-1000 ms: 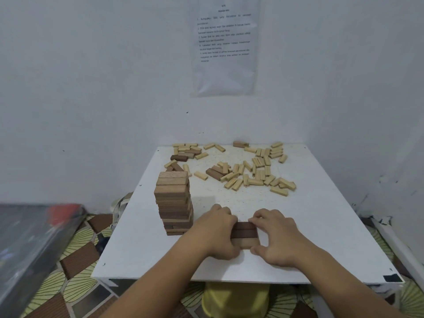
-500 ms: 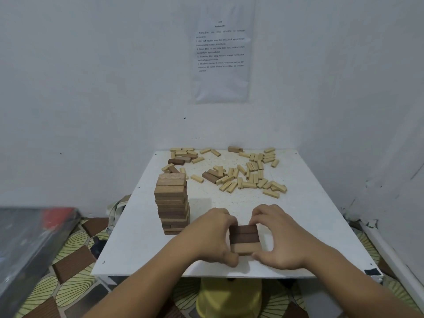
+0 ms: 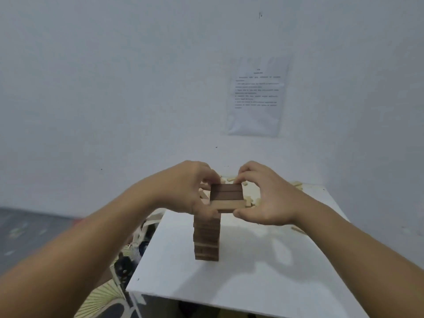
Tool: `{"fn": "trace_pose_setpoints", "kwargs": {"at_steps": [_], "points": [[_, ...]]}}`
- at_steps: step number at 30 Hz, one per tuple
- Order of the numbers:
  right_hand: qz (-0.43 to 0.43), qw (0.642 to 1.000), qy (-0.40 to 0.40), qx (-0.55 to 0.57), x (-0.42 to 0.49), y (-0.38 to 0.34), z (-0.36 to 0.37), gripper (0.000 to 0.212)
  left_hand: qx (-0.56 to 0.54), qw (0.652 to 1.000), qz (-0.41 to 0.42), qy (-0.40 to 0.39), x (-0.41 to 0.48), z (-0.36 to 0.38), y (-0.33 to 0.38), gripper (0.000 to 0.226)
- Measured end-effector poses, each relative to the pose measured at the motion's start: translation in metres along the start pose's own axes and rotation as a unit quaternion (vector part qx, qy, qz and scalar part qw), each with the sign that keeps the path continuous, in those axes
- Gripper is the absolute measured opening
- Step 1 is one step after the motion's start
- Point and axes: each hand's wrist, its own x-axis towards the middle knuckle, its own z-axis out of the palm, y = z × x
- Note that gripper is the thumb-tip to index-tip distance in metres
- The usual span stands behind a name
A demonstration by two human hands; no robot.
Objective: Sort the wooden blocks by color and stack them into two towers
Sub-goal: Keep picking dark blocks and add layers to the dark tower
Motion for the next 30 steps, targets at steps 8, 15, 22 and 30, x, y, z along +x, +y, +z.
{"fn": "trace_pose_setpoints", "kwargs": {"at_steps": [8, 15, 22, 30], "points": [[0.068, 0.997, -0.041, 0.006, 0.061, 0.011, 0.048, 0.062, 0.006, 0.998, -0.037, -0.047, 0.032, 0.007, -0.068, 0.06], [0.093, 0.993, -0.067, 0.023, 0.066, 0.031, 0.082, 0.066, -0.008, 0.996, -0.042, -0.073, 0.039, 0.032, -0.089, 0.066], [0.096, 0.992, -0.076, 0.028, 0.066, 0.036, 0.089, 0.064, -0.018, 0.996, -0.043, -0.074, 0.04, 0.039, -0.094, 0.067], [0.103, 0.99, -0.089, 0.022, 0.064, 0.035, 0.089, 0.069, -0.001, 0.997, -0.035, -0.074, 0.039, 0.042, -0.089, 0.06]]}}
